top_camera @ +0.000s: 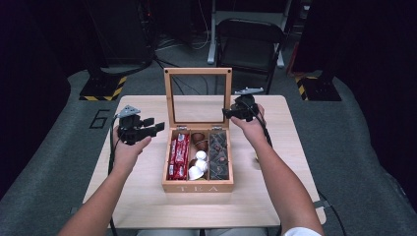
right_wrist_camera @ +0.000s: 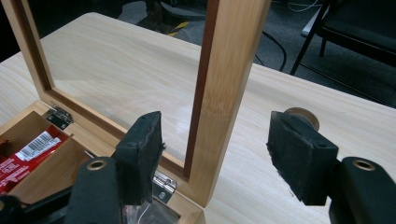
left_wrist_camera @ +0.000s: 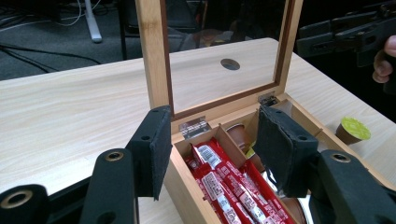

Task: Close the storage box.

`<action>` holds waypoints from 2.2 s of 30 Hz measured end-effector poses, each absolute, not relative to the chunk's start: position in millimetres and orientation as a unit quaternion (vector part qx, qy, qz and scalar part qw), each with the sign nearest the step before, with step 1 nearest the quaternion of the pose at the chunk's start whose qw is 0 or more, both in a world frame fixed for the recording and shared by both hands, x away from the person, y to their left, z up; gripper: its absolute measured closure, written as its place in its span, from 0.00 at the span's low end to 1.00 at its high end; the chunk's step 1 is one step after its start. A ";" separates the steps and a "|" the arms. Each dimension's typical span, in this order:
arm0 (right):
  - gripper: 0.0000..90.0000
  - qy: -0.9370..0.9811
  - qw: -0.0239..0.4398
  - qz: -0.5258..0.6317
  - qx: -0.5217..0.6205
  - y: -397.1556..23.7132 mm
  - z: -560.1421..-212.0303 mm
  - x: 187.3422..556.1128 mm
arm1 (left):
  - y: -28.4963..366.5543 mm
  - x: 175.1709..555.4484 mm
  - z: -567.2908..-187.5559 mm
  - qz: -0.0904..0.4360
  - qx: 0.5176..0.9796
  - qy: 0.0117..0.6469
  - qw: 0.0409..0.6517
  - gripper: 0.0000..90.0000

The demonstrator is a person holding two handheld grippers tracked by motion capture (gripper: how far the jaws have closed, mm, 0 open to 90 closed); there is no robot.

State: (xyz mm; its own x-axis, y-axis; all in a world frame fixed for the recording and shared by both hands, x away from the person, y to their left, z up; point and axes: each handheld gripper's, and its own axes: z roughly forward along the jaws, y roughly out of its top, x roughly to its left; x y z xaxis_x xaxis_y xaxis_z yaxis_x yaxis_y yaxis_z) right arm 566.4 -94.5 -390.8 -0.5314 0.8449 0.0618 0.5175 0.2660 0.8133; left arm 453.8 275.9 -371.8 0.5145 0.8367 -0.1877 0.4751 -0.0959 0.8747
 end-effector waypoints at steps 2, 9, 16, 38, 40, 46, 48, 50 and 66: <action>0.39 0.772 0.198 0.412 0.442 -94.5 -392.7 568.6 | 276.4 453.5 -371.7 0.184 0.716 0.459 0.493 0.51; 0.39 0.775 0.197 0.407 0.440 -94.0 -398.7 574.3 | 281.3 452.3 -370.7 0.185 0.715 0.460 0.493 0.51; 0.39 0.776 0.192 0.409 0.440 -92.1 -401.4 578.5 | 282.7 450.4 -369.8 0.187 0.715 0.460 0.491 0.51; 0.37 0.784 0.170 0.416 0.428 -73.4 -401.3 587.1 | 287.9 448.7 -369.1 0.189 0.713 0.465 0.489 0.51; 0.37 0.783 0.168 0.414 0.432 -72.6 -401.0 586.8 | 288.2 448.7 -369.1 0.189 0.714 0.464 0.489 0.51; 0.43 0.782 0.166 0.413 0.437 -74.4 -398.2 586.0 | 288.3 449.0 -369.1 0.190 0.714 0.464 0.489 0.51; 0.47 0.782 0.166 0.411 0.438 -75.4 -397.2 585.4 | 287.3 449.0 -369.4 0.189 0.713 0.466 0.489 0.51; 0.53 0.782 0.170 0.408 0.439 -76.7 -396.3 585.2 | 286.8 449.5 -369.7 0.189 0.716 0.463 0.487 0.51; 0.60 0.780 0.182 0.407 0.439 -80.3 -394.8 579.6 | 285.8 449.6 -370.1 0.188 0.715 0.464 0.488 0.51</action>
